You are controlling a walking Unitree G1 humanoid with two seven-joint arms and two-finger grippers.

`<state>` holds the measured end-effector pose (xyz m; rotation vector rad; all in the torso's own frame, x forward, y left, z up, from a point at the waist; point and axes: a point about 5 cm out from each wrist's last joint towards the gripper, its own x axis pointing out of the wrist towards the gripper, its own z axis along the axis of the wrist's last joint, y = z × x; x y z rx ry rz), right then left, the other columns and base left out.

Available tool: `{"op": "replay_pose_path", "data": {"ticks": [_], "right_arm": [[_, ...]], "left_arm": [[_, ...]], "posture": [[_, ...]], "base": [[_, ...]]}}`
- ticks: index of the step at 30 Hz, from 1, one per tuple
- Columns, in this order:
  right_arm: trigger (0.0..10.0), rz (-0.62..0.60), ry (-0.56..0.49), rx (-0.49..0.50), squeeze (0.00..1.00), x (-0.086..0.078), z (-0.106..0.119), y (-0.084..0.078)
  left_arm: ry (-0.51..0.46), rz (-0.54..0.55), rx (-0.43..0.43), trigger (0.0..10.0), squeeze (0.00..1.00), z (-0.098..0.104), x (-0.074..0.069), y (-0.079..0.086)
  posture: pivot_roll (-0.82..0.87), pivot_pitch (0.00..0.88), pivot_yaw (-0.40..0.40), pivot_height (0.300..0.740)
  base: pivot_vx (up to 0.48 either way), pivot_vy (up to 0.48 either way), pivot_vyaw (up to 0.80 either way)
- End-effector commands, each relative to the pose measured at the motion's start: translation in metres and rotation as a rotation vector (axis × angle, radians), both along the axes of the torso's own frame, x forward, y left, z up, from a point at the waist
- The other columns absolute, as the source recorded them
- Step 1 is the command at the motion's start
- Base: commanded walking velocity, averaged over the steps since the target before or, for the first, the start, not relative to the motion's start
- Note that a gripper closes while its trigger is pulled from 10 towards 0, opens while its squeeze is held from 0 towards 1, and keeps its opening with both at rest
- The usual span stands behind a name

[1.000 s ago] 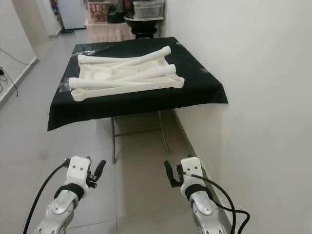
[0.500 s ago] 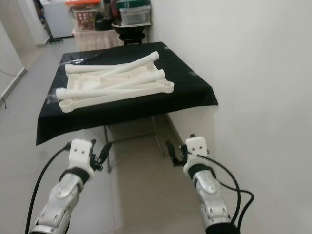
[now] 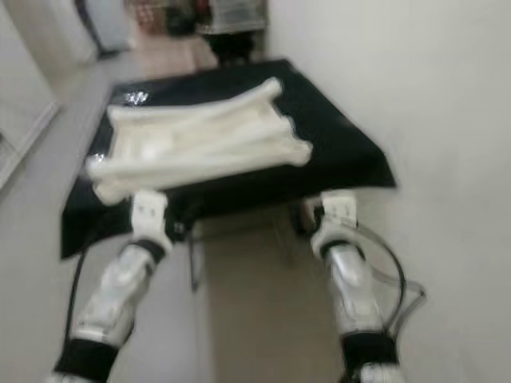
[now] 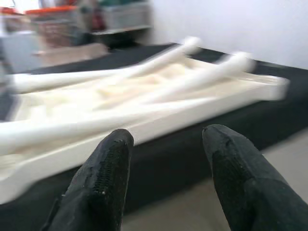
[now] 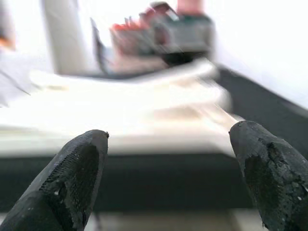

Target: Building children table

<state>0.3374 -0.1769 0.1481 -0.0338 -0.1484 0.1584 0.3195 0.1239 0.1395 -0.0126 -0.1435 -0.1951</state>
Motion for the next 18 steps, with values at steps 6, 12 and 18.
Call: {"op": "replay_pose_path", "data": {"ticks": [6, 12, 18], "right_arm": [[10.0, 0.042, 0.034, 0.030, 0.00, -0.006, -0.011, 0.008], [10.0, 0.049, 0.022, 0.035, 0.00, -0.005, -0.005, 0.006], [10.0, 0.068, 0.017, 0.022, 0.00, -0.007, -0.001, 0.003]], "left_arm": [[0.025, -0.020, 0.006, 10.0, 0.00, -0.002, 0.002, -0.002], [0.024, -0.031, 0.002, 10.0, 0.00, 0.002, 0.005, -0.003], [0.035, -0.032, -0.007, 10.0, 0.00, 0.000, 0.003, -0.003]], "posture": [[-0.12, 0.000, 0.065, 0.740], [-0.13, 0.000, 0.076, 0.740], [-0.13, 0.000, 0.062, 0.740]], "base": [[0.346, 0.000, 0.00], [0.342, 0.000, 0.00], [0.331, 0.000, 0.00]]}}
